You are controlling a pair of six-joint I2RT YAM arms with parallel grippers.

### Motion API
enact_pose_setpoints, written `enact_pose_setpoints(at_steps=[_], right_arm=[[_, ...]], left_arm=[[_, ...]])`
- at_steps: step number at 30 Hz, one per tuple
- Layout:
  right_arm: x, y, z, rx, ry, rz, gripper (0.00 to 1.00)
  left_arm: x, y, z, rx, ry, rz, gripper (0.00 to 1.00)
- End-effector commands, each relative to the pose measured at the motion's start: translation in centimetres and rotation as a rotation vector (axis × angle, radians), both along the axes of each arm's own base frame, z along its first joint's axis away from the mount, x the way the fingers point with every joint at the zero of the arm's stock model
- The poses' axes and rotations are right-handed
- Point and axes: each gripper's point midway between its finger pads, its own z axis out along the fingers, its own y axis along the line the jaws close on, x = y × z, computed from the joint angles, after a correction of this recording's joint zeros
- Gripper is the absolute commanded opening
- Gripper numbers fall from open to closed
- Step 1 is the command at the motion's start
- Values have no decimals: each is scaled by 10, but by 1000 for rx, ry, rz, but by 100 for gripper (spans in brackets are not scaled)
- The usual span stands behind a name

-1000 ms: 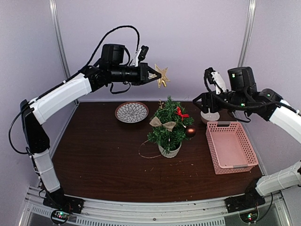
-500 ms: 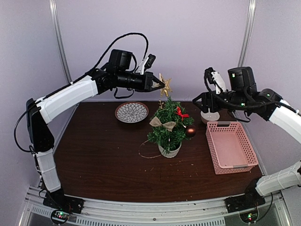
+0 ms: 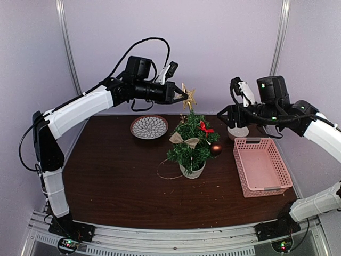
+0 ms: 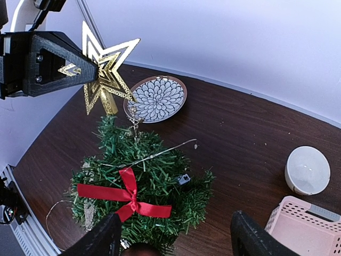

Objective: Decorate the small christmas tree

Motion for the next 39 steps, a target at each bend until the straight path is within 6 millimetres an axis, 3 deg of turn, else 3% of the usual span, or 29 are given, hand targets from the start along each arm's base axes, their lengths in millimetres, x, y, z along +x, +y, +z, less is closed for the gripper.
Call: enact_pose_setpoints(at_steps=[1, 13, 23, 39], right_arm=[[3, 4, 2, 14, -5, 9, 73], [4, 6, 3, 15, -5, 15, 73], [6, 7, 2, 10, -1, 18, 73], [6, 7, -4, 9, 10, 16, 73]], left_arm=[[-2, -1, 29, -48, -79, -7, 0], [-2, -2, 56, -108, -105, -5, 0], [-9, -1, 24, -46, -48, -26, 0], [-17, -1, 13, -26, -37, -50, 0]])
